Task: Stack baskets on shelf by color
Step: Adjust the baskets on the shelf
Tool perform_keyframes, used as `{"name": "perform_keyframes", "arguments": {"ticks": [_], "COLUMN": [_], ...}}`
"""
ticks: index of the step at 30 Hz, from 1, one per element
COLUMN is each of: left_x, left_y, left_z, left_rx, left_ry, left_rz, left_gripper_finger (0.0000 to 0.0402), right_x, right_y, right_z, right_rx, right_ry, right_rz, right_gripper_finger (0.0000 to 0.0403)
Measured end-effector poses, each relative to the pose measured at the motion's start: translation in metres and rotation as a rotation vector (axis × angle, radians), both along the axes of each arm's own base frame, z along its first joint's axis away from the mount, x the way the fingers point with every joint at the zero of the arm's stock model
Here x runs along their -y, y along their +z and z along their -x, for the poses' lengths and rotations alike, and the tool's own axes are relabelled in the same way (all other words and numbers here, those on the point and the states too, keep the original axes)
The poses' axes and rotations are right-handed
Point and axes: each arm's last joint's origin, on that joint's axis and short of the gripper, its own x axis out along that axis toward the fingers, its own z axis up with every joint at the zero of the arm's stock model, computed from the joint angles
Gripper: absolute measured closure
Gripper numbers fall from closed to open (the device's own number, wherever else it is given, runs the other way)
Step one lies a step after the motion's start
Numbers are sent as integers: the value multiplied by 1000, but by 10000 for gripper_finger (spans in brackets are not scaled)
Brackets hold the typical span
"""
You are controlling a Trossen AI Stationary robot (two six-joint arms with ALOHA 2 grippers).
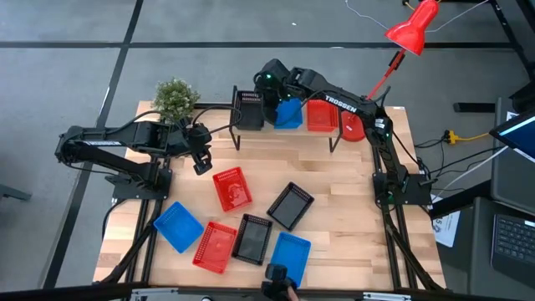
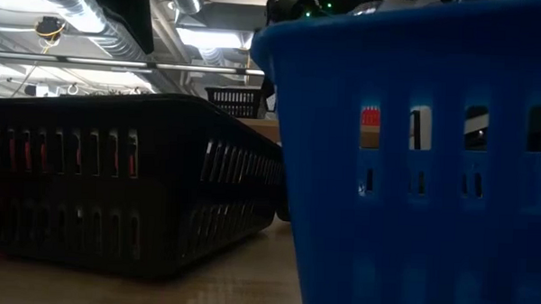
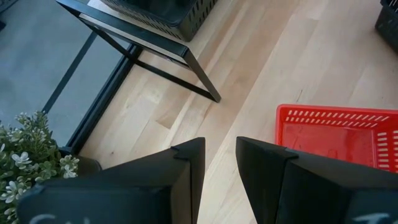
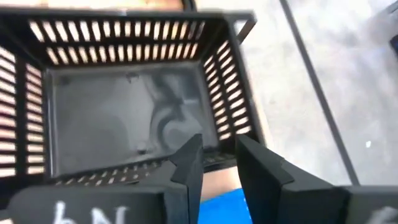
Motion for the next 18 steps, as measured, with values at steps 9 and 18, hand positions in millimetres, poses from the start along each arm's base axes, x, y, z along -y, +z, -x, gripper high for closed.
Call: {"name": "perform_keyframes", "arguments": {"ticks": [9, 18], "left_x": [0, 0], "left_y": [0, 0], "left_z": [0, 0], "left_rx": [1, 3], "left_ry": [0, 0], "left_rz": [1, 1], "left_gripper_finger": [318, 318], "right_x": [-11, -10], "right_y": [37, 31], "right_z": [30, 67], "right_rx": [-80, -288], "right_ry": [4, -79], "right_rz": [-26, -244], "right_gripper_finger": [308, 308]}}
